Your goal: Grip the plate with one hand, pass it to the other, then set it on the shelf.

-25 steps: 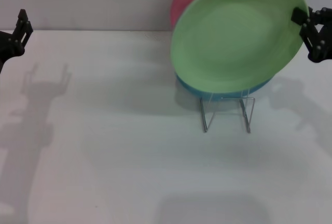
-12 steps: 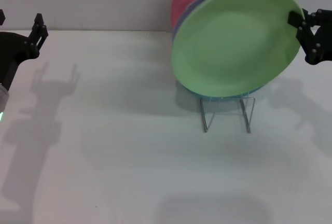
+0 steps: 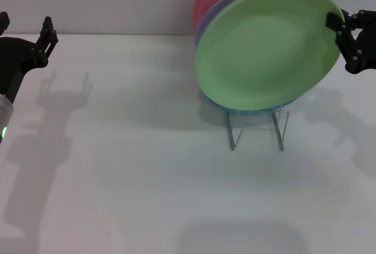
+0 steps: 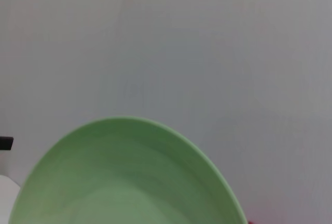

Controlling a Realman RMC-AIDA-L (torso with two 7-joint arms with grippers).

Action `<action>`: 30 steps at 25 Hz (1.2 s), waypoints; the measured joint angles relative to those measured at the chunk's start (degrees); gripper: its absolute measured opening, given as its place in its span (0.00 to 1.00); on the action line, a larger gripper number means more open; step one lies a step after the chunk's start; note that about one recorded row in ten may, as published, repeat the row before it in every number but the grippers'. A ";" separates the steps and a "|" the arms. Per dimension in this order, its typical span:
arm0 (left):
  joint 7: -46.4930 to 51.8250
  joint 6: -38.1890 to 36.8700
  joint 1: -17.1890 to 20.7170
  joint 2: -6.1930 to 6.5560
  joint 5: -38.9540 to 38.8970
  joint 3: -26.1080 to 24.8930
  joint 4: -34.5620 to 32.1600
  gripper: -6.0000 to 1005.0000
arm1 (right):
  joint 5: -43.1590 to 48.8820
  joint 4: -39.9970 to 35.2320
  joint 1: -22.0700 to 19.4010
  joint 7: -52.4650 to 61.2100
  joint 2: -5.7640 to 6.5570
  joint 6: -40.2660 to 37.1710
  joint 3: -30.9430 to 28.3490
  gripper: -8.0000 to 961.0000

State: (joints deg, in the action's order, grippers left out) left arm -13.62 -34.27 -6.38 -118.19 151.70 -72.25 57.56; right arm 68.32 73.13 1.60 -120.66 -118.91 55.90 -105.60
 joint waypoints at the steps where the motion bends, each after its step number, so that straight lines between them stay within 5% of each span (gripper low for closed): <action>1: 0.00 0.00 -0.13 -0.01 0.00 0.00 -0.04 0.77 | 0.44 0.00 0.00 -0.02 0.00 0.00 -0.01 0.06; 30: 0.00 -0.30 -2.72 -0.11 0.00 1.77 -2.38 0.77 | 2.42 -10.50 1.48 -7.15 -0.24 -0.33 0.08 0.18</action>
State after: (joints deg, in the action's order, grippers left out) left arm -13.62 -34.58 -9.10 -118.30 151.70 -70.48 55.19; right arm 70.74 62.63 3.08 -127.81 -119.15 55.57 -105.51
